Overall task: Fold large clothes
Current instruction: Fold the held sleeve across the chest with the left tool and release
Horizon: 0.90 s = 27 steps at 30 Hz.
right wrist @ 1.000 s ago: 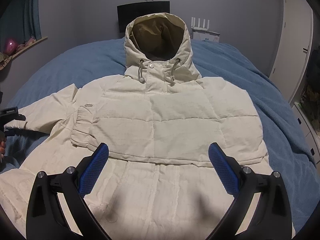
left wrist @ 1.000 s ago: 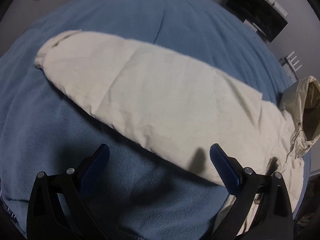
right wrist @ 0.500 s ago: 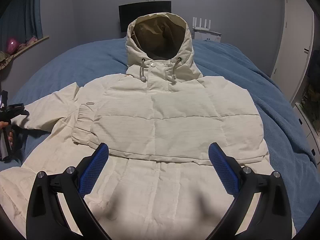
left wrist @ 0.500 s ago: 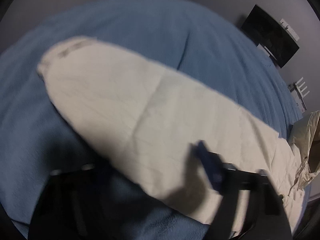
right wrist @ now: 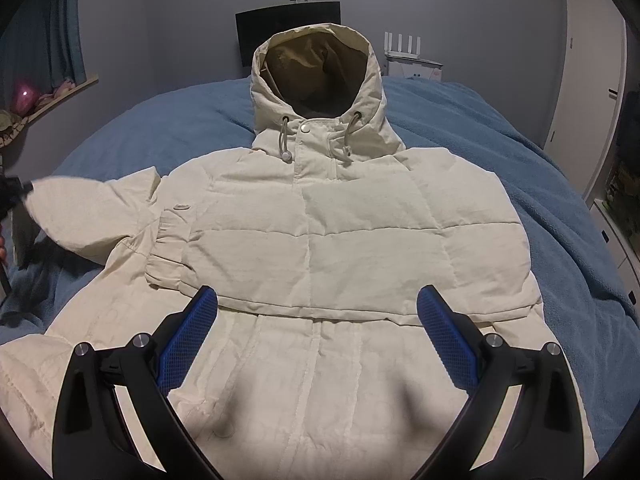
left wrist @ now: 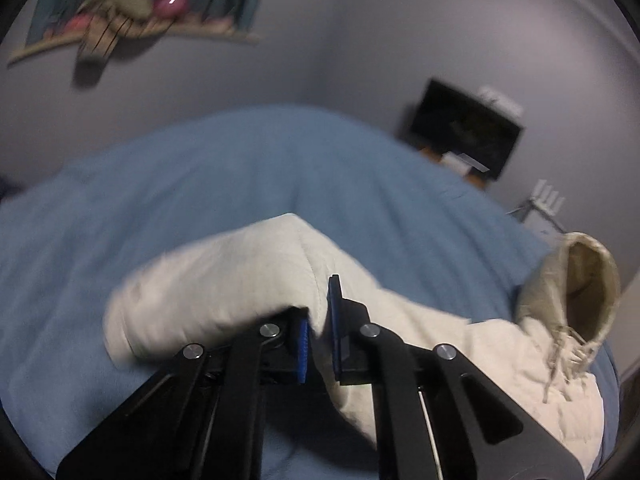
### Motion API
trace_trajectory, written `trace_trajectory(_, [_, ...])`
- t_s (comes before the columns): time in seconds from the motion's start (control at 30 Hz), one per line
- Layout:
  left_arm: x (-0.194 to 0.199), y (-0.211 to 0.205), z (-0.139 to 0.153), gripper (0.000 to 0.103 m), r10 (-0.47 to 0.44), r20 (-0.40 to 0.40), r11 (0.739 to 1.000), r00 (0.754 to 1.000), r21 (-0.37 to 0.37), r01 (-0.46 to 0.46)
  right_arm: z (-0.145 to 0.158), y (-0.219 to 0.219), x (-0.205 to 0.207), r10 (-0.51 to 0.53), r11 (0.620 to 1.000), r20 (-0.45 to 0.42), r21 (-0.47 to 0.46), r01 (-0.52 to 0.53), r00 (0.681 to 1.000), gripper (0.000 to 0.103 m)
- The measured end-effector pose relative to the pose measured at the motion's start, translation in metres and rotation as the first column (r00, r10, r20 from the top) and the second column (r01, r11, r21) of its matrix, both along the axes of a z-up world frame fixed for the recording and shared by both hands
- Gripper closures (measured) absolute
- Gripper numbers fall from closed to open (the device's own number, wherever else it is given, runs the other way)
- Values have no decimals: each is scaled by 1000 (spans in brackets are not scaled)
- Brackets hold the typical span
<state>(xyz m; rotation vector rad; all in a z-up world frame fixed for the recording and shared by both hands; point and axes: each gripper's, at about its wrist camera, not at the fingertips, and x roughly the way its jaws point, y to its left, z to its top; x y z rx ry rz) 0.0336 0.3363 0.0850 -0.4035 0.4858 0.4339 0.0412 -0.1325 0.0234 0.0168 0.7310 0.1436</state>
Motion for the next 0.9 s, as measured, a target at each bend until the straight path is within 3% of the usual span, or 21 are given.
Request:
trace_trajectory(0.1, [4,-35,25,96,-87,68,991,994,104,80,-2,-3,1,-6,1000,-6,9,6,1000,7])
trace_trajectory(0.2, [5,-76,44,96,-195,104,963,975,210,171,-1,-10,3,-20,1000,-4,20,21,1000,7])
trace_trajectory(0.27, [0,-107,57,96,-280,121,934,952,265,241,-1,-16,4,-35,999,-1,26,35,999,7])
trace_trajectory(0.43, [-5,-188,68,96,-488,82,821,869,381,425,-4,-36,8,-84,995,-12,46,84,996,7])
trace_trajectory(0.57, [3,-236,58,96,-612,24,741,790,365,563,-9,-52,11,-123,990,-24,66,125,992,7])
trace_trajectory(0.7, [13,-282,24,97,-705,-72,652,706,326,685,-12,-67,13,-154,984,-36,88,157,987,7])
trace_trajectory(0.9, [32,-344,-27,96,-773,-233,516,591,313,798,-15,-83,15,-190,976,-39,103,193,981,7])
